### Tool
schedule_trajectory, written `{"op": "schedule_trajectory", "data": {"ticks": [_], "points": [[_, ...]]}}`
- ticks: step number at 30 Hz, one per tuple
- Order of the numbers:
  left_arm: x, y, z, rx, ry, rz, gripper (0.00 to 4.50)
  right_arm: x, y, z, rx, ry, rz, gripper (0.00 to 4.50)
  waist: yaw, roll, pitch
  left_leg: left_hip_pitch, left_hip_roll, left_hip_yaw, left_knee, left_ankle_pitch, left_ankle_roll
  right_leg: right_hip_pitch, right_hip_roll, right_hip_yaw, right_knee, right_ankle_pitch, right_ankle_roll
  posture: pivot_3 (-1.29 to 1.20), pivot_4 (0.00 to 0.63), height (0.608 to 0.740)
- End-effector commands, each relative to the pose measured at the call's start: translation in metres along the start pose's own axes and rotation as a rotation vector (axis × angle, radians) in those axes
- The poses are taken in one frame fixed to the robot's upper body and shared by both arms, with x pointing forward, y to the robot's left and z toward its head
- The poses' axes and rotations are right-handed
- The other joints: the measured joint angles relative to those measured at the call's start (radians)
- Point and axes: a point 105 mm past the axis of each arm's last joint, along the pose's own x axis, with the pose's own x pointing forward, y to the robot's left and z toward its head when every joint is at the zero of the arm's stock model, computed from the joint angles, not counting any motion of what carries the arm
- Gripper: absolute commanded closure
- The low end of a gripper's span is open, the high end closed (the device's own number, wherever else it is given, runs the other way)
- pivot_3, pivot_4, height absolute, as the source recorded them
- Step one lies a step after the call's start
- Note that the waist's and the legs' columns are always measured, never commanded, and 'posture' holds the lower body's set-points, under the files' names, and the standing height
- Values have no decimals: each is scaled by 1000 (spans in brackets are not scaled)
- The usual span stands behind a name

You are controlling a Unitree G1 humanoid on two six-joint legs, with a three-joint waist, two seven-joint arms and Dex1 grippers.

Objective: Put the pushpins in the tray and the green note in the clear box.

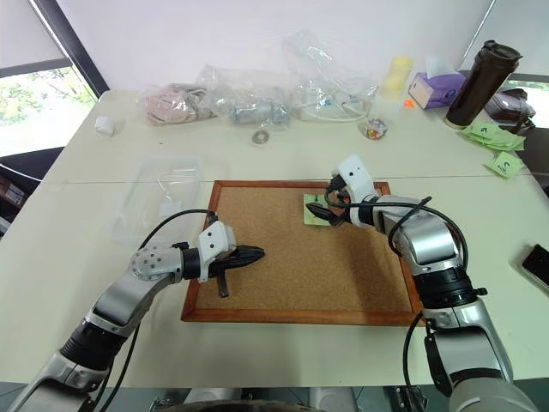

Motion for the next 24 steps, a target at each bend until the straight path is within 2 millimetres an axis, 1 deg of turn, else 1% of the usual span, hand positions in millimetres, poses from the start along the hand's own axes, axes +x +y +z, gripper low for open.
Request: {"op": "schedule_trajectory", "data": {"ticks": [1,4,10,13,14,18,20,24], "points": [[-2,-6,-21,-39,86,1,4478,6,-3,16,-54,-43,-17,0,-2,0,0,0,0,0,0,0,0,0,0,0,0,0,0,0,150,740],[-2,-6,-21,-41,86,3,4478,10,-4,17,-75,-40,-26,0,-3,0,0,0,0,0,0,0,0,0,0,0,0,0,0,0,150,740],[-3,-7,-21,-41,87,3,4478,11,-5,15,-119,-23,-27,0,-3,1,0,0,0,0,0,0,0,0,0,0,0,0,0,0,150,740],[-2,-8,-20,-43,86,2,4500,11,-5,14,-121,-22,-23,847,-4,1,0,0,0,0,0,0,0,0,0,0,0,0,0,0,150,740],[-3,-8,-20,-43,86,2,4500,11,-5,14,-122,-22,-22,1319,-4,1,0,0,0,0,0,0,0,0,0,0,0,0,0,0,150,740],[-3,-8,-19,-46,83,3,4500,11,-2,14,-145,-22,-11,3478,-5,1,0,0,0,0,0,0,0,0,0,0,0,0,0,0,150,740],[-3,-8,-19,-47,84,4,4500,12,0,14,-142,-20,-1,4460,-4,1,0,0,0,0,0,0,0,0,0,0,0,0,0,0,150,740],[-3,-8,-20,-48,85,8,4500,11,1,14,-143,-14,9,4460,-5,1,0,0,0,0,0,0,0,0,0,0,0,0,0,0,150,740]]}}
